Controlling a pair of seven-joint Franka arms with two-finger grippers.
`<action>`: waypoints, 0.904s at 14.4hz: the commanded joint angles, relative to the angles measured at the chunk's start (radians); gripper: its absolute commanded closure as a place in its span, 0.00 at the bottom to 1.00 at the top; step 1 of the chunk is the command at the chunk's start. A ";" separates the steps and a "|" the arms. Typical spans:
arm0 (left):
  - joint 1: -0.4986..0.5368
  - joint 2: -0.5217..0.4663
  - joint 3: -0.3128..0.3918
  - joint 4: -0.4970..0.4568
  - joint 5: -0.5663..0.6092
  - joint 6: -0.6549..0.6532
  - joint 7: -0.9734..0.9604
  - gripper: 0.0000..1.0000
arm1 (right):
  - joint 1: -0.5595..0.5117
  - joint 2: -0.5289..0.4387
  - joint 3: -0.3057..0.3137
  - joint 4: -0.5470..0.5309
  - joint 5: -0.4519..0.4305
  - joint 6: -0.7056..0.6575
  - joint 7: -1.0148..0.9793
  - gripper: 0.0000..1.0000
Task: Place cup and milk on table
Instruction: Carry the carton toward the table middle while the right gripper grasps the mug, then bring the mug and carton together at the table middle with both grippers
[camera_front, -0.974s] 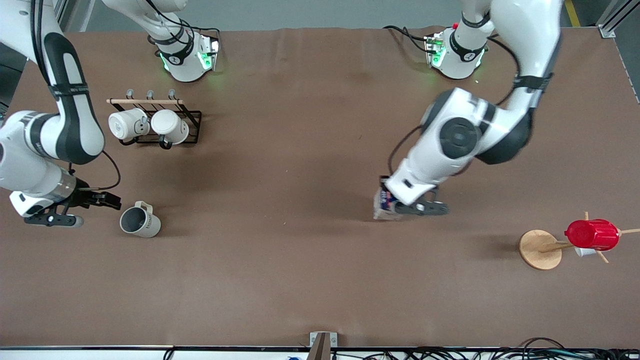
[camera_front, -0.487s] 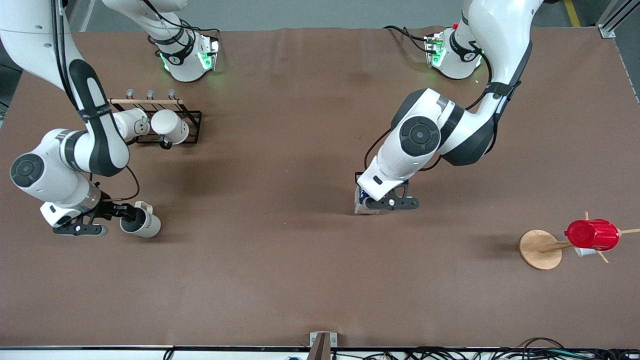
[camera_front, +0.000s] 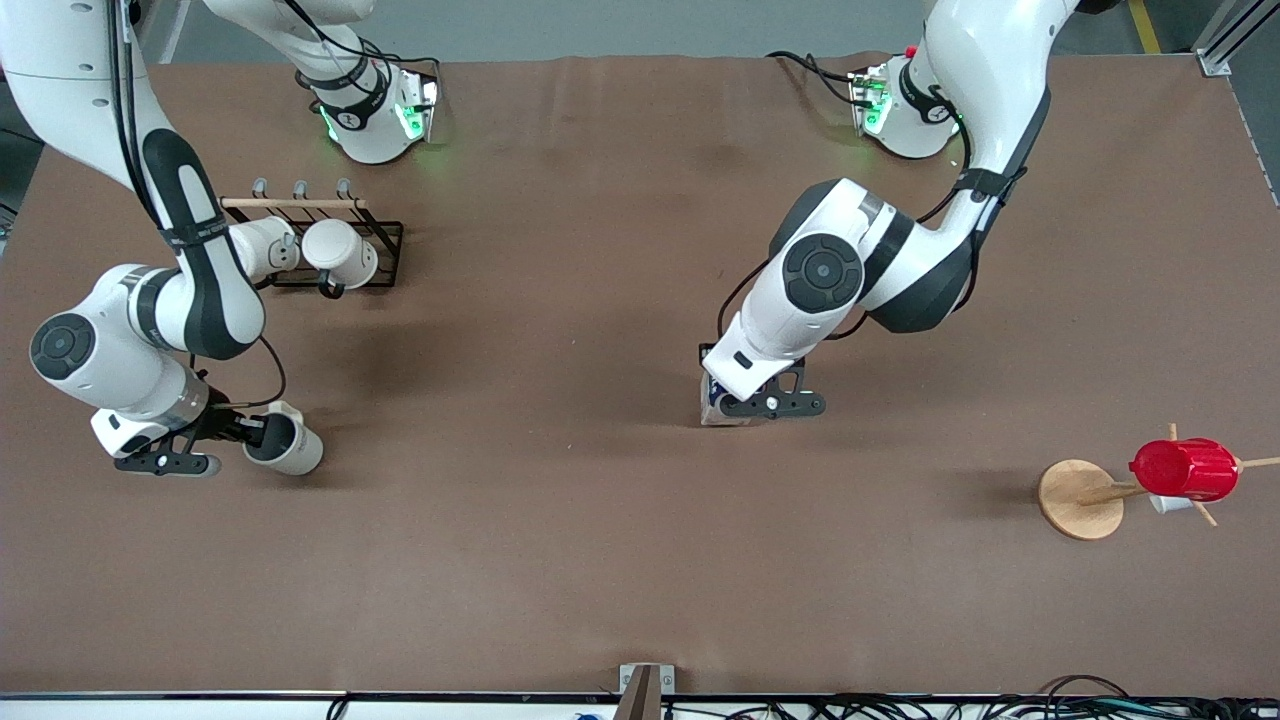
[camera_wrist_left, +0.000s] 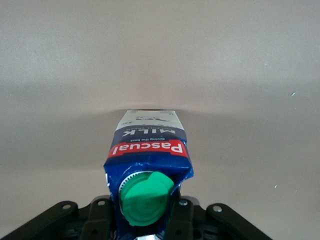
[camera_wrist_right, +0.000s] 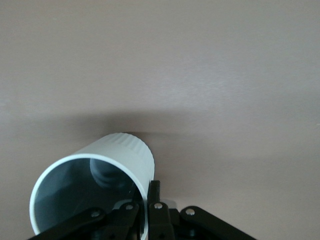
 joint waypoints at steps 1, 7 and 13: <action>-0.020 0.032 0.002 0.052 0.011 -0.010 -0.041 0.67 | 0.017 -0.020 0.077 0.109 0.013 -0.193 0.173 1.00; -0.038 0.059 0.002 0.086 0.011 -0.009 -0.075 0.67 | 0.162 -0.015 0.258 0.225 -0.065 -0.301 0.674 1.00; -0.052 0.068 0.001 0.102 0.009 0.030 -0.141 0.67 | 0.363 0.087 0.301 0.301 -0.092 -0.223 0.947 1.00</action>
